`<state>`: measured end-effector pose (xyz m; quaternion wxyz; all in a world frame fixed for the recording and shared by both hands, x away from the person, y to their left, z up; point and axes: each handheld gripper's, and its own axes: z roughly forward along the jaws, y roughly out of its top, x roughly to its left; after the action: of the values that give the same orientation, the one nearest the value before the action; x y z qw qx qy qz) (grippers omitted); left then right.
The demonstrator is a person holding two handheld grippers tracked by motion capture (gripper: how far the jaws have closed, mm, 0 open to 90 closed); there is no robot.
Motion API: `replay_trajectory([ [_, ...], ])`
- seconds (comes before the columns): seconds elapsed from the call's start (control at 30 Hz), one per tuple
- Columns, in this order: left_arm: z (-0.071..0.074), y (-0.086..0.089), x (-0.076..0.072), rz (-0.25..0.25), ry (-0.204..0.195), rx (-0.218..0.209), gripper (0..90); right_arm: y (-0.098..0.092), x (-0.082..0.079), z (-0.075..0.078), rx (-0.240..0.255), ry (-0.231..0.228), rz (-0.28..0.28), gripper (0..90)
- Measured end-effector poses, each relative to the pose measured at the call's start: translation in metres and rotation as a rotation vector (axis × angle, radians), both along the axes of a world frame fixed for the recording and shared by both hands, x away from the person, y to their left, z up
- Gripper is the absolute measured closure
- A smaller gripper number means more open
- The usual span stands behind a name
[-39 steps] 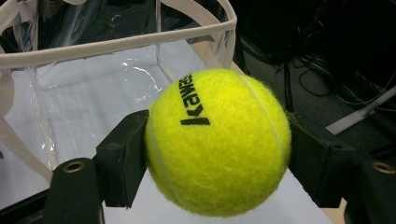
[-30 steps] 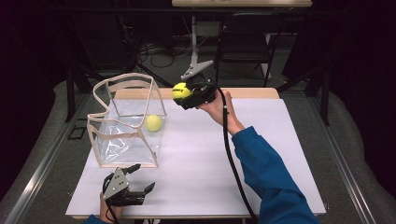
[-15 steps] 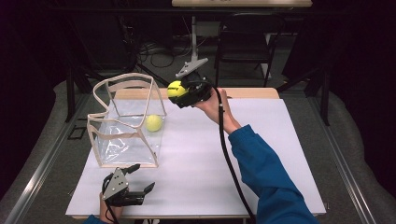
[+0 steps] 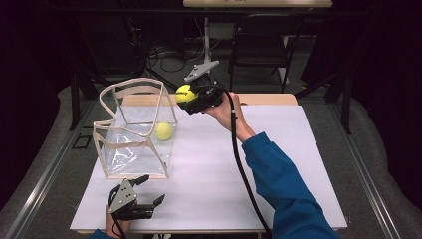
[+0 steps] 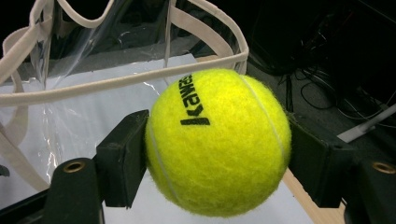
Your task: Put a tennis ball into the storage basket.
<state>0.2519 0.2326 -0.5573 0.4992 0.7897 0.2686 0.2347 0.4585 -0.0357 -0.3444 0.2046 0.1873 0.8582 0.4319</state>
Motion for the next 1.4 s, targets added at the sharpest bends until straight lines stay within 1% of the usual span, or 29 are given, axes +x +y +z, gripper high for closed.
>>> replay_trajectory([
  [0.27,0.0,-0.001,0.0,0.0,0.004,-0.002,16.0,0.004,-0.001,0.003,0.008,-0.007,0.01,26.6],
  [0.67,0.0,0.0,0.0,-0.001,0.0,0.0,16.0,0.01,0.001,0.006,0.015,-0.005,0.014,26.6],
  [0.73,0.0,0.0,0.0,0.0,0.001,-0.001,16.0,0.011,0.001,0.007,0.024,-0.003,0.018,26.6],
  [0.83,0.0,0.0,0.0,-0.001,0.002,-0.001,16.0,0.013,0.001,0.008,0.018,-0.003,0.02,26.6],
  [1.07,0.0,0.0,0.0,-0.001,0.001,0.0,16.0,0.016,0.0,0.009,0.025,-0.007,0.027,26.6],
  [1.23,0.0,0.0,0.0,-0.001,0.001,-0.001,16.0,0.019,0.0,0.009,0.013,-0.007,0.029,26.6],
  [1.4,0.0,0.0,0.0,0.0,0.002,-0.002,16.0,0.021,0.001,0.008,0.021,-0.002,0.032,26.6],
])
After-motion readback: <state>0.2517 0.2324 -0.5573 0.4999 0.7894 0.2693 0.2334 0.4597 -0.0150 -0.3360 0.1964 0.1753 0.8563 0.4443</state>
